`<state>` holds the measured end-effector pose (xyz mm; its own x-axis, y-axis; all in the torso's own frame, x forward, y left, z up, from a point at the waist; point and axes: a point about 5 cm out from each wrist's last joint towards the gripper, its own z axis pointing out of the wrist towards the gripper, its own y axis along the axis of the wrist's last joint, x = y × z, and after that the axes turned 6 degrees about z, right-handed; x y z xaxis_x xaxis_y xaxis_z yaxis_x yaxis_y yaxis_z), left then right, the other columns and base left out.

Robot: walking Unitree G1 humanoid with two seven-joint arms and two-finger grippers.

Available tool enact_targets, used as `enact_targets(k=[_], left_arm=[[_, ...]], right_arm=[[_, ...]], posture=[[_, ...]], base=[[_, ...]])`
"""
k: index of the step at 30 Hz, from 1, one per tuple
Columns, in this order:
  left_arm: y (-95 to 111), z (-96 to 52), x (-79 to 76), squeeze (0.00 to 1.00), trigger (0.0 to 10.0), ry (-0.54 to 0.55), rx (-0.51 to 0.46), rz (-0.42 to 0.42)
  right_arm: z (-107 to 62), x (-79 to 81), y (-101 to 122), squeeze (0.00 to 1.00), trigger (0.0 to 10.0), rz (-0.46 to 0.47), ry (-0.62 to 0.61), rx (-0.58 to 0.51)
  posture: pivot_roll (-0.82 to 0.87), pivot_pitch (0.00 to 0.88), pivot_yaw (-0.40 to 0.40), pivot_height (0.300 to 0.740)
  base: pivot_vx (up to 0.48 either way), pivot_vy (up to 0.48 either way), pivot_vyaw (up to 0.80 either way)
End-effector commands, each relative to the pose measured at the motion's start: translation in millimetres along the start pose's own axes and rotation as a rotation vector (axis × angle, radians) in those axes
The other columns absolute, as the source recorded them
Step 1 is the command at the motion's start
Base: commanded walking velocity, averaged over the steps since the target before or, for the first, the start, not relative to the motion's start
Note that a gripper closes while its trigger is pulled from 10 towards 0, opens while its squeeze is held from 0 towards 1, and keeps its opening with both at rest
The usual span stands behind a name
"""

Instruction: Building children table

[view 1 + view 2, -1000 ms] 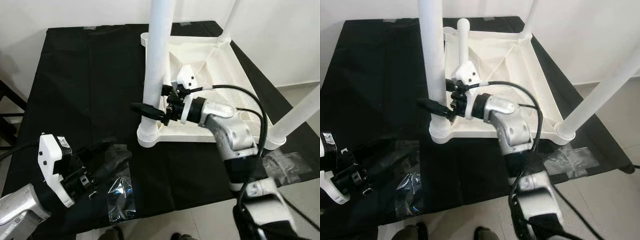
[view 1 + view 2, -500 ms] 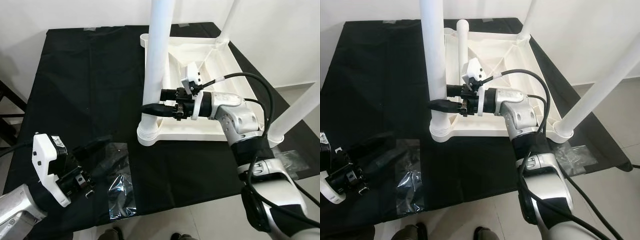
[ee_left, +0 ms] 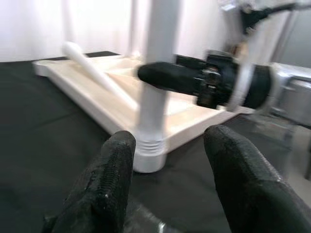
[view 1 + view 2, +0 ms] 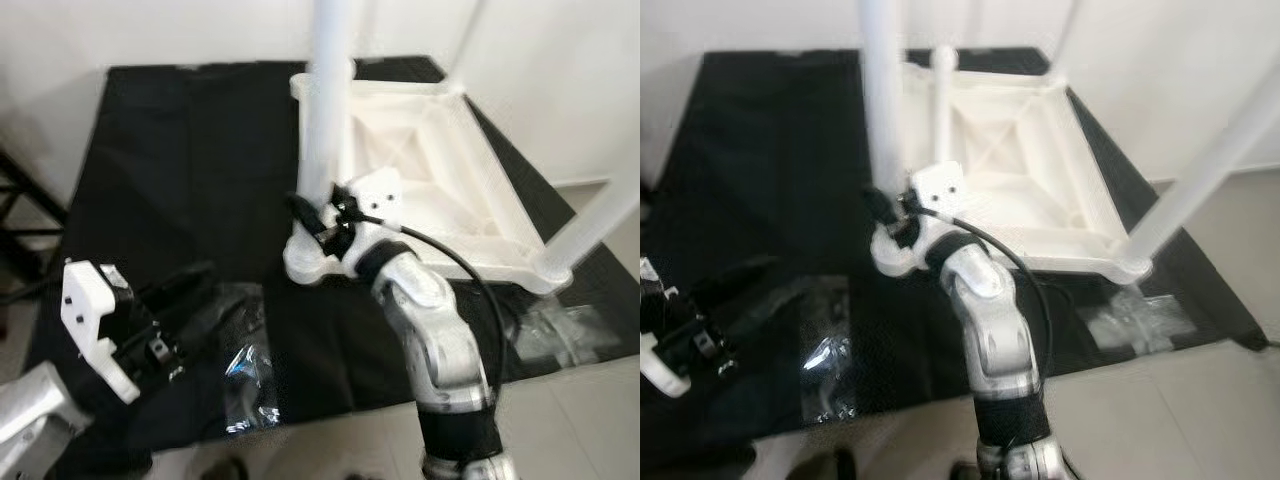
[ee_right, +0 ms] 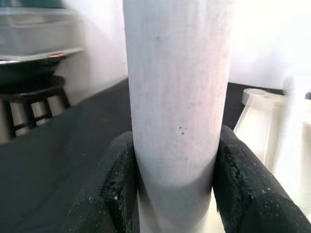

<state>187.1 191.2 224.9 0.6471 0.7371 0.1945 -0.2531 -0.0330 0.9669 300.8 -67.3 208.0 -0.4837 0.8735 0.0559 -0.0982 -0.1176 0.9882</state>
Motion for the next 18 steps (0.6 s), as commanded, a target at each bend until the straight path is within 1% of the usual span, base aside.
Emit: enact_targets(k=[1, 2, 6, 7, 8, 11, 12, 13, 14, 15, 16, 17, 18], left_arm=[[-1.7, 0.8, 0.5, 0.0, 10.0, -0.003, 0.008, 0.007], [-4.8, 2.9, 2.4, 0.0, 10.0, -0.003, 0.013, 0.006], [-6.7, 3.6, 3.2, 0.0, 10.0, -0.001, 0.015, 0.005], [-7.1, 3.5, 3.7, 0.0, 10.0, 0.006, 0.013, 0.005], [-7.6, 3.5, 4.2, 0.0, 10.0, 0.011, 0.012, 0.005], [-8.0, 3.6, 4.6, 0.0, 10.0, 0.015, 0.011, 0.005], [-8.6, 4.1, 4.9, 0.0, 10.0, 0.015, 0.01, 0.004], [-9.3, 5.0, 4.9, 0.0, 10.0, 0.012, 0.01, 0.002], [-9.7, 5.7, 4.9, 0.0, 10.0, 0.011, 0.01, 0.001], [-10.3, 6.3, 4.8, 0.0, 10.0, 0.008, 0.01, -0.001], [-10.8, 6.8, 4.8, 0.0, 10.0, 0.006, 0.011, -0.001], [-10.8, 6.8, 4.8, 0.0, 10.0, 0.006, 0.011, -0.001], [-11.1, 7.0, 4.8, 0.0, 10.0, 0.004, 0.011, -0.001]], right_arm=[[-10.1, -1.2, -46.4, 0.0, 0.0, 0.083, -0.062, 0.208], [-2.7, -0.4, -47.9, 0.0, 0.0, 0.075, -0.028, 0.198], [3.4, -2.6, -43.9, 0.0, 0.0, 0.053, -0.021, 0.185], [5.2, -2.8, -41.4, 0.0, 8.8, 0.038, -0.014, 0.187], [8.3, -1.8, -35.7, 0.02, 10.0, 0.044, 0.019, 0.167], [8.9, 0.4, -31.0, 0.02, 10.0, 0.049, 0.029, 0.155], [11.1, 7.8, -20.5, 1.0, 10.0, 0.119, 0.103, 0.126], [13.9, 11.5, -9.4, 1.0, 10.0, 0.17, 0.207, 0.096], [15.3, 13.7, -2.0, 1.0, 10.0, 0.2, 0.278, 0.078], [16.8, 12.6, 7.7, 1.0, 10.0, 0.19, 0.385, 0.049], [17.6, 9.6, 13.5, 1.0, 10.0, 0.173, 0.464, 0.041], [17.6, 9.6, 13.5, 1.0, 10.0, 0.173, 0.464, 0.041], [17.3, 7.1, 19.4, 0.95, 10.0, 0.175, 0.556, 0.036]], posture=[[0.03, 0.206, -0.057, 0.74], [0.03, 0.191, -0.059, 0.74], [0.04, 0.189, -0.061, 0.74], [0.03, 0.186, -0.06, 0.74], [0.03, 0.182, -0.059, 0.74], [0.03, 0.182, -0.059, 0.74], [0.03, 0.177, -0.059, 0.74], [0.03, 0.175, -0.061, 0.74], [0.03, 0.175, -0.061, 0.74], [0.04, 0.171, -0.063, 0.74], [0.04, 0.17, -0.063, 0.74], [0.04, 0.17, -0.063, 0.74], [0.04, 0.171, -0.063, 0.74]], base=[[0.0, 0.0, 0.0], [0.0, 0.0, 0.0], [0.0, 0.0, 0.0], [0.0, 0.0, 0.0], [0.0, 0.0, 0.0], [0.0, 0.0, 0.0], [0.0, 0.0, 0.0], [0.0, 0.0, 0.0], [0.0, 0.0, 0.0], [0.0, 0.0, 0.0], [0.0, 0.0, 0.0], [0.0, 0.0, 0.0], [0.0, 0.0, 0.0]])
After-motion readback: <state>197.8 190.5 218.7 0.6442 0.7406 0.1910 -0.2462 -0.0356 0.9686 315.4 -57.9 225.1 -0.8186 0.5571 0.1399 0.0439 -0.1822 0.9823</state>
